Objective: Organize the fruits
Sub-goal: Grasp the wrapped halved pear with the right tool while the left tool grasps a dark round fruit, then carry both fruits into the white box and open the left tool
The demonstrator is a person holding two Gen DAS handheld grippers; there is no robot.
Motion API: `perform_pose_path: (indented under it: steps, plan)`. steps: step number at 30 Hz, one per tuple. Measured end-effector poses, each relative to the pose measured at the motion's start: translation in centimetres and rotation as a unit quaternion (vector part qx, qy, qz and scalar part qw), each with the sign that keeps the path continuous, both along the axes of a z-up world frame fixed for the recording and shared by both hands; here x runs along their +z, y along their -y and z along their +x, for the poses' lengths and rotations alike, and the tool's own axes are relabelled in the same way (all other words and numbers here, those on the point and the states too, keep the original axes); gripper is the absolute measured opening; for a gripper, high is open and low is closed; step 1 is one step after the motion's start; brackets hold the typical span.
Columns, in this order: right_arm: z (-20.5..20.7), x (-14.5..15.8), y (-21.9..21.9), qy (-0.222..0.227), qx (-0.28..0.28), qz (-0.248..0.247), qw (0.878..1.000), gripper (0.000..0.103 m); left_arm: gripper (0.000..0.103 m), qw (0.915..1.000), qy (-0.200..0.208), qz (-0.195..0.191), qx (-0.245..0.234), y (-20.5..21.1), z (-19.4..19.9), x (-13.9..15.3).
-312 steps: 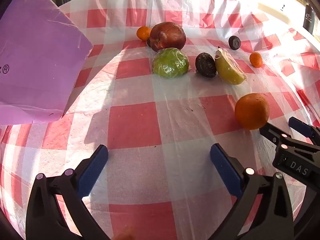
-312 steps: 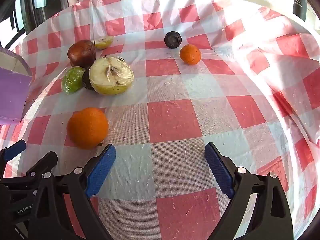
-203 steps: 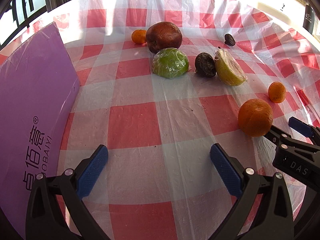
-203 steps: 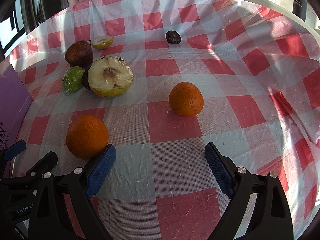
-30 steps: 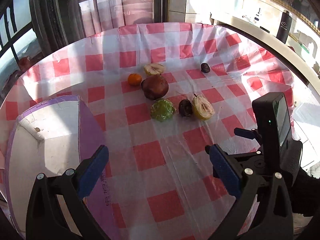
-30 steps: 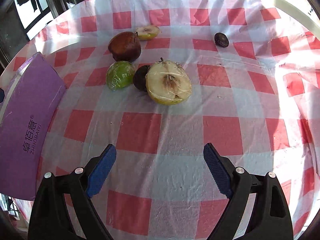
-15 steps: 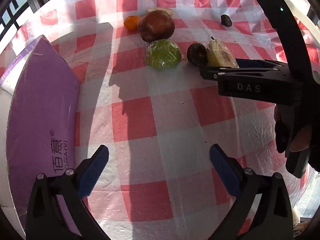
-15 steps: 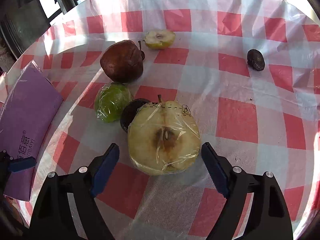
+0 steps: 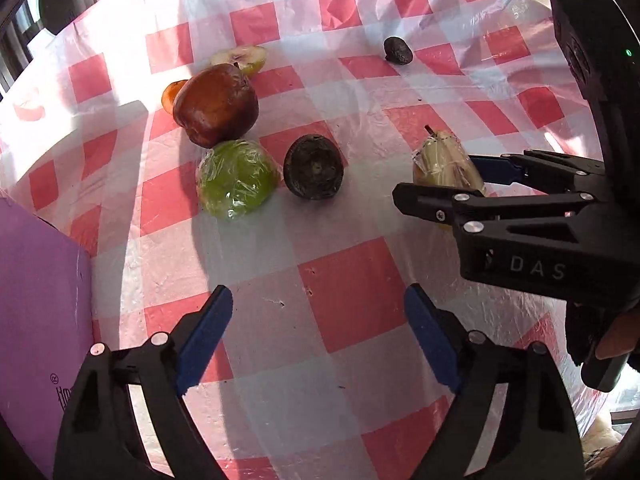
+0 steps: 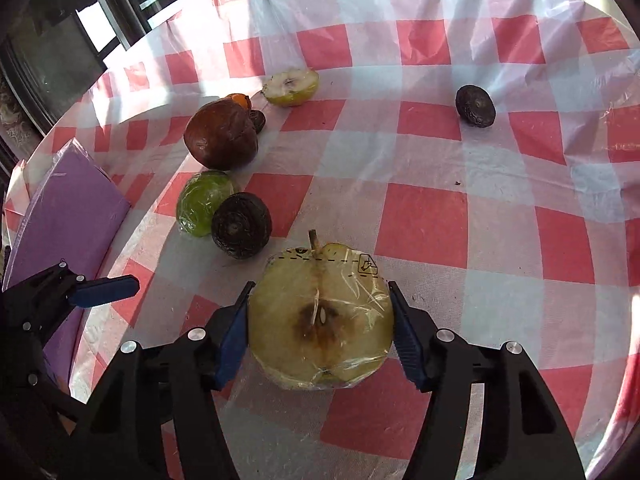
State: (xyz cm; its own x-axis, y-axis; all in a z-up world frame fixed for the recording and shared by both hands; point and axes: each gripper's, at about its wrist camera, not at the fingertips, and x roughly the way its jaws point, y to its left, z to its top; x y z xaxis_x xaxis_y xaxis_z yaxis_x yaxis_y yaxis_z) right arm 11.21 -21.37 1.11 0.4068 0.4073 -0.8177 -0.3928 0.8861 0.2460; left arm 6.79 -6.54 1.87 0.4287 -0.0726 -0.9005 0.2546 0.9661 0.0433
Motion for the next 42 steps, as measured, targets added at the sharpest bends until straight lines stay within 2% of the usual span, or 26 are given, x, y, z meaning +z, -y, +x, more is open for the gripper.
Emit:
perform_pose_path:
  steps: [3,7,12,16,17,20,25,27,30,33,42]
  plan:
    - [-0.9,-0.4,2.9,-0.018,-0.039,0.010,0.999,0.062,0.074,0.9983,0.032,0.033,-0.035,1.5,2.3,0.1]
    - [-2.1,-0.4,4.6,-0.018,-0.044,0.001,0.999,0.062,0.064,0.9923,0.067,0.069,-0.077,2.4,5.2,0.2]
    - [-2.5,-0.5,4.8,-0.014,-0.052,0.001,0.999,0.062,0.057,0.9841,0.072,0.100,-0.128,2.9,7.2,-0.8]
    - [-2.6,-0.5,4.9,-0.011,-0.060,0.005,0.998,0.063,0.046,0.9827,0.070,0.087,-0.148,2.8,7.2,-1.4]
    - [-2.6,-0.5,4.9,-0.009,-0.059,0.005,0.998,0.062,0.040,0.9832,0.065,0.080,-0.150,2.8,7.1,-1.4]
    - [-2.6,-0.5,4.8,-0.007,-0.058,0.002,0.998,0.063,0.038,0.9860,0.060,0.074,-0.137,2.8,6.6,-1.3]
    - [-2.7,-0.5,4.6,-0.003,-0.060,-0.005,0.998,0.063,0.038,0.9963,0.031,-0.013,-0.079,1.4,4.5,-0.5]
    - [-2.7,-0.5,4.5,-0.003,-0.062,-0.006,0.998,0.063,0.038,0.9977,0.016,-0.047,-0.045,0.4,3.3,-0.4]
    - [-2.8,-0.4,4.4,-0.006,-0.067,-0.008,0.998,0.063,0.038,0.9972,-0.002,-0.075,-0.003,-1.3,1.6,-0.7]
    - [-2.8,-0.3,4.4,-0.011,-0.072,-0.009,0.997,0.062,0.038,0.9963,-0.016,-0.082,0.017,-2.4,-0.2,-0.9]
    - [-4.6,-0.2,2.9,-0.026,-0.060,-0.005,0.998,0.062,0.038,0.9963,-0.041,-0.065,0.039,-4.3,-3.4,-0.6]
